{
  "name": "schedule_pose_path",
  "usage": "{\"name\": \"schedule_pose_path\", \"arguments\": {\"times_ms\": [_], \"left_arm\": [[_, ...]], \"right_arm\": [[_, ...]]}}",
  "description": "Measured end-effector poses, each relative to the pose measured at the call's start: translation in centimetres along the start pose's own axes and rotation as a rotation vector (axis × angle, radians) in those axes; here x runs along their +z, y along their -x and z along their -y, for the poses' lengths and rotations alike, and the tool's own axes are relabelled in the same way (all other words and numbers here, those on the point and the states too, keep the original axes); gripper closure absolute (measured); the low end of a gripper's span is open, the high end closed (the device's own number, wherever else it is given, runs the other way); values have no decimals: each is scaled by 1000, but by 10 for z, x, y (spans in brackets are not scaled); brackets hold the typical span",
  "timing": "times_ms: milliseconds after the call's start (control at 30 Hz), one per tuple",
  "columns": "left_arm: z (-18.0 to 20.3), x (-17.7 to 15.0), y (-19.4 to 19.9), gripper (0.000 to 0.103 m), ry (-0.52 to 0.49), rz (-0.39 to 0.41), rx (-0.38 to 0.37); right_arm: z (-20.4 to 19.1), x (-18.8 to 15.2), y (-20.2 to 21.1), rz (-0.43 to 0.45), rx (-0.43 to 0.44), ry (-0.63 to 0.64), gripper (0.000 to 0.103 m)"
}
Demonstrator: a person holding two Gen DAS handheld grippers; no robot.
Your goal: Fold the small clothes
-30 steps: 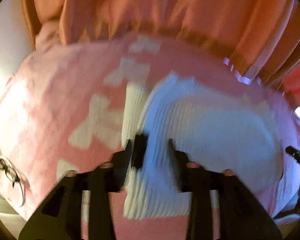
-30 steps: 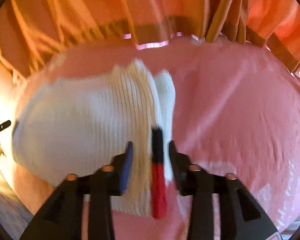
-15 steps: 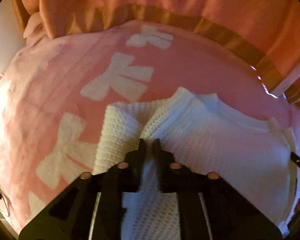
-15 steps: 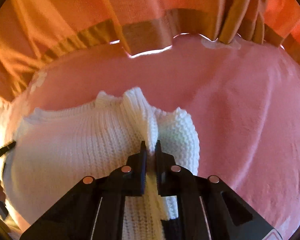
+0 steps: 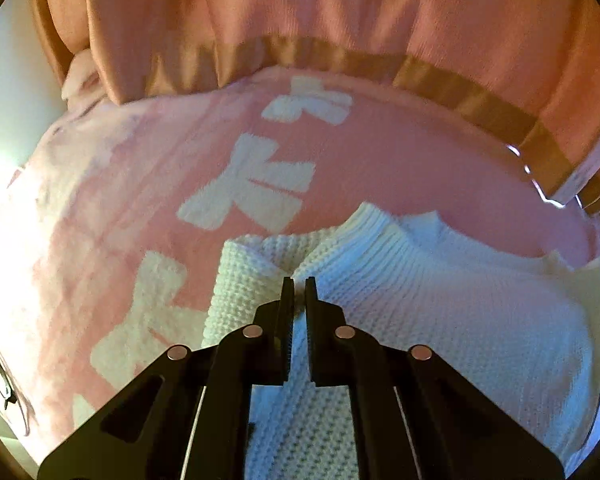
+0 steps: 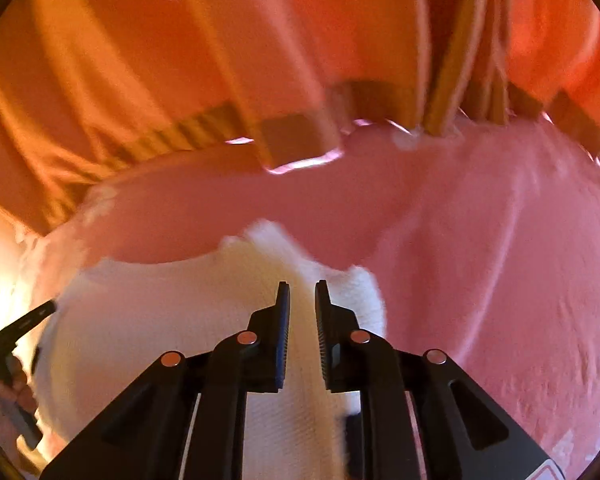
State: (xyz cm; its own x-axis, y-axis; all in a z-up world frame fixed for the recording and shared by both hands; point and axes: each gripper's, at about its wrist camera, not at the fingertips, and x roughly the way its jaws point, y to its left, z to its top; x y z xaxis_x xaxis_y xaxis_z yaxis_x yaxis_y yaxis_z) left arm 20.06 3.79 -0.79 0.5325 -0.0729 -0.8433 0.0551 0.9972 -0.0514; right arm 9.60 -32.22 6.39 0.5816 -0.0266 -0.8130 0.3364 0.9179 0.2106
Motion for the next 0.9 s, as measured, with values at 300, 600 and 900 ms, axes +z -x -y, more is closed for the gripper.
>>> {"name": "schedule_pose_path", "arguments": {"times_ms": [300, 600, 900], "left_arm": [[20, -10, -23, 96, -62, -33, 63], [39, -12, -15, 95, -123, -13, 45], [42, -4, -16, 94, -118, 0, 13]], "right_arm": [[0, -17, -63, -158, -130, 68, 102], [-12, -12, -69, -148, -175, 102, 100], [-10, 9, -60, -75, -96, 60, 102]]}}
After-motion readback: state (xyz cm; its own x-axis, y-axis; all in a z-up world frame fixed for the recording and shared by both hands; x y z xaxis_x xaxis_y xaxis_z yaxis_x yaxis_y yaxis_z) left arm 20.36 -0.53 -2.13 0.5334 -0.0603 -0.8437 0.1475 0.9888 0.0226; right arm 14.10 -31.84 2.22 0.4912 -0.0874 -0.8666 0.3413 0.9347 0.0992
